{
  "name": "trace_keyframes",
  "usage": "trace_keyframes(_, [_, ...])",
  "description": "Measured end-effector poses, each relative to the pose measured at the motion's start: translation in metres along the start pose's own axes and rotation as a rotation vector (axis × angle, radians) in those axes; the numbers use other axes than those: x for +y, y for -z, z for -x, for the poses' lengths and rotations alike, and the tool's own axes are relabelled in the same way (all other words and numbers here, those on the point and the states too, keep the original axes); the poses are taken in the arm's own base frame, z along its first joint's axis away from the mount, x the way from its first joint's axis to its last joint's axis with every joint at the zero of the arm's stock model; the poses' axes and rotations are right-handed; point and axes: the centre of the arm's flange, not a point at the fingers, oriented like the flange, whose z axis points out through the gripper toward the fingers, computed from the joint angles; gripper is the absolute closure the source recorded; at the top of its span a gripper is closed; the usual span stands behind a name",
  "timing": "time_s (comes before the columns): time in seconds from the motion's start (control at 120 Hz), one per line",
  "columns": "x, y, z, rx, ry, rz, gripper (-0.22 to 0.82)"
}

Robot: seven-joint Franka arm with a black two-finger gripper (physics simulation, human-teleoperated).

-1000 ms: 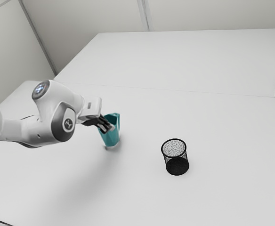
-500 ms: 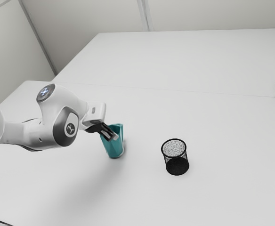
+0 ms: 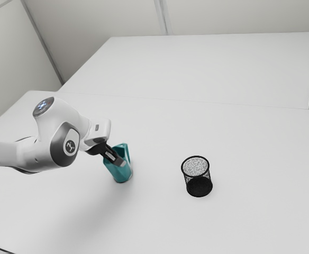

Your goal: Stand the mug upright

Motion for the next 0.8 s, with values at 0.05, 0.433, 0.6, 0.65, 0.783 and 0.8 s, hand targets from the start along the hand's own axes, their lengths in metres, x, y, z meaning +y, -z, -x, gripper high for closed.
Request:
trace_keyframes(0.05, [-0.001,0.0,0.001,-0.003,0.006,0.002,0.44])
trace_keyframes(0.433, [-0.045,0.051,-0.115,0.019,-0.013,0.01,0.08])
trace_keyframes(0.6, [-0.087,0.081,-0.177,-0.105,-0.025,-0.008,0.05])
trace_keyframes(0.65, [-0.101,0.095,-0.182,-0.131,-0.004,-0.013,0.04])
trace_keyframes(0.783, [-0.129,0.123,-0.173,-0.191,0.069,-0.014,0.03])
trace_keyframes(0.8, [-0.13,0.125,-0.172,-0.197,0.074,-0.013,0.03])
